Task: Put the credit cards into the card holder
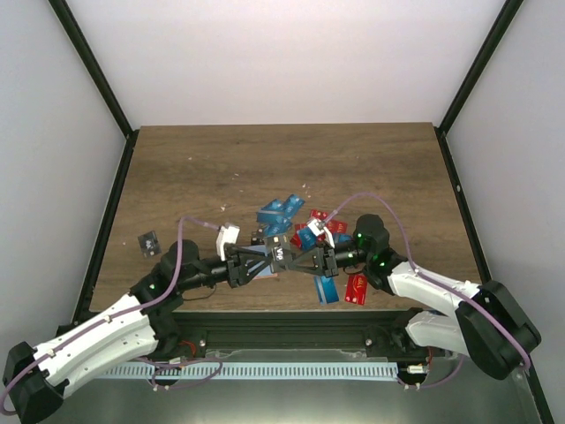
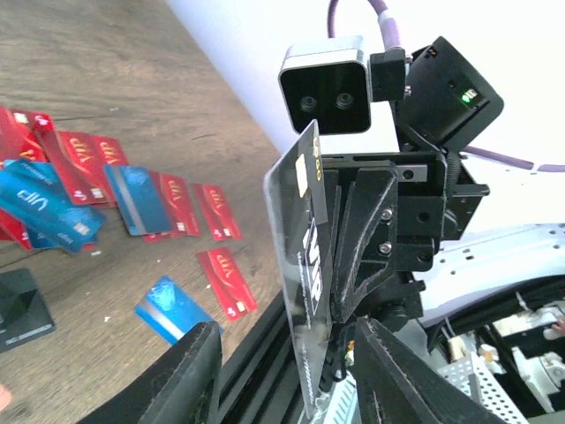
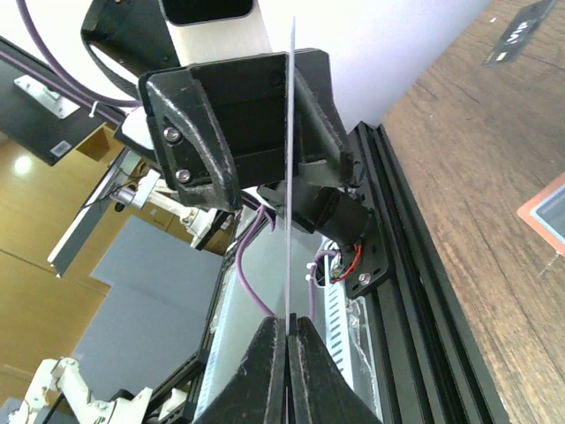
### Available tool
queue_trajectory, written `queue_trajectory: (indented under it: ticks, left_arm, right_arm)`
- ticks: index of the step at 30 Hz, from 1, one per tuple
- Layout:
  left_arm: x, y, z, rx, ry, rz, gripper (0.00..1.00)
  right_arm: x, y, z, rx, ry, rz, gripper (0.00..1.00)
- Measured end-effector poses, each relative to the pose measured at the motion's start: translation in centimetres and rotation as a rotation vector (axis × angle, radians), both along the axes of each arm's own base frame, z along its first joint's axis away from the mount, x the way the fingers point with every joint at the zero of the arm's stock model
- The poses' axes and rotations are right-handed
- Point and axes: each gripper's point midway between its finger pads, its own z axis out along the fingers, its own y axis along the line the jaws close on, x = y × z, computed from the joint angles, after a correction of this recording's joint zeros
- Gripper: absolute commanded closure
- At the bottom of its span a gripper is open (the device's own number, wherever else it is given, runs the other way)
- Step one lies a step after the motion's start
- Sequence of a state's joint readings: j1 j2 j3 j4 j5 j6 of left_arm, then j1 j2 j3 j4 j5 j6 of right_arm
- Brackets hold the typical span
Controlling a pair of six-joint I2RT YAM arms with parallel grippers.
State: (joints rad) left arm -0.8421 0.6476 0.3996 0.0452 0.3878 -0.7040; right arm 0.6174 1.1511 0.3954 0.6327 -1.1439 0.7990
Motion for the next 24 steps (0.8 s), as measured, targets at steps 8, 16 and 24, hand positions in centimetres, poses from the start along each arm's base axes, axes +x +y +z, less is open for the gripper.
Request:
queue_trajectory:
  ticks: [8,16,24]
  left_arm:
    - [-0.4,-0.7,0.4,-0.072,0.020,-0.038,0.79]
    - [-0.3,-1.7,0.7,-0.105,0.038,-0.075,0.96]
    - [4.7,3.0,-4.2,0.067,0.170,0.235,0.96]
  right_arm:
    - [-0.8,-0.1,0.8,0.032,-0.012,0.049,0.99]
    - [-0.7,0.1,0.1,0.014,0.011,0.047,0.77]
    - [2.1,1.0,-3.9,-0.150,0.101,-0.082,0.64]
